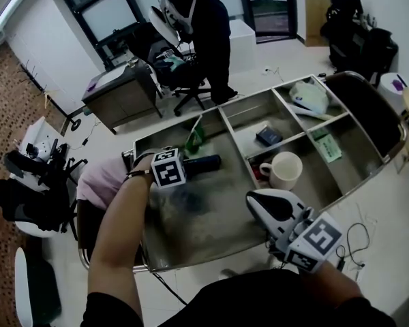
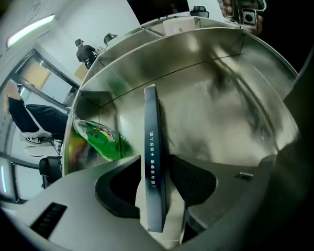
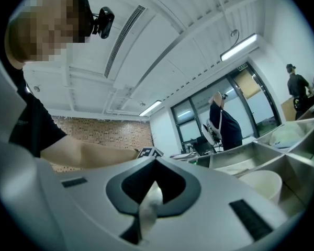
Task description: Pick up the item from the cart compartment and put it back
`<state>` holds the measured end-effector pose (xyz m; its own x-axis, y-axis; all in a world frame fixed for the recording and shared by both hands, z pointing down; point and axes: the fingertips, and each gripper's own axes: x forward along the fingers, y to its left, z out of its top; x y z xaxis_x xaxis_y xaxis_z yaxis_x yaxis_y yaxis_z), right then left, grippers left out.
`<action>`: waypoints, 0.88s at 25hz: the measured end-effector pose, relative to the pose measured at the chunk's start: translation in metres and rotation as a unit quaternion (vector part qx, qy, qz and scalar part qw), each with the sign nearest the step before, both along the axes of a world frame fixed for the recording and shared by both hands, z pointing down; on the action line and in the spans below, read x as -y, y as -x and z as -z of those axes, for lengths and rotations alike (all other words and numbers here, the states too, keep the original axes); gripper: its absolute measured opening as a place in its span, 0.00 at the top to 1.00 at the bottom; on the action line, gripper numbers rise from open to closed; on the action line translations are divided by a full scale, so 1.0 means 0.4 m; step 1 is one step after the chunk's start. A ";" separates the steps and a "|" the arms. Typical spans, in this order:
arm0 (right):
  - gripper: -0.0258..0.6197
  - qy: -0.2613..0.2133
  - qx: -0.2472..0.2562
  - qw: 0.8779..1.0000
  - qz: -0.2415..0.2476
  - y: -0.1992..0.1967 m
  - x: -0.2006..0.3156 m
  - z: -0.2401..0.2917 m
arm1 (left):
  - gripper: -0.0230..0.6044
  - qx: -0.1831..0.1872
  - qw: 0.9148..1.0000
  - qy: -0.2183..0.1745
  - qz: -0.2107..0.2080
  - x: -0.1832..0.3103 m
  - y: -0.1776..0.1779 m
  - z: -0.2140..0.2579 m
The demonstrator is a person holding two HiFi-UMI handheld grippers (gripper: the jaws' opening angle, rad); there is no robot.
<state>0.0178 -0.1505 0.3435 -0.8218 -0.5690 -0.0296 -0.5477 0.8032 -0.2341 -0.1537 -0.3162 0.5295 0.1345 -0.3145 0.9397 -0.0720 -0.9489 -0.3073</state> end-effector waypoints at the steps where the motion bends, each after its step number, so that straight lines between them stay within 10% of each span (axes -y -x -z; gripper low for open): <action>1: 0.93 0.002 0.000 1.000 -0.001 -0.001 0.001 -0.003 | 0.70 -0.005 1.000 0.006 0.002 -0.002 0.000 -0.001; 16: 0.93 0.004 0.001 1.000 0.003 -0.002 -0.015 -0.005 | 0.84 0.007 1.000 -0.012 0.004 -0.012 -0.002 -0.005; 22: 0.93 0.012 -0.010 1.000 0.015 0.005 -0.029 -0.021 | 0.84 -0.051 0.995 -0.063 0.053 -0.027 0.012 0.072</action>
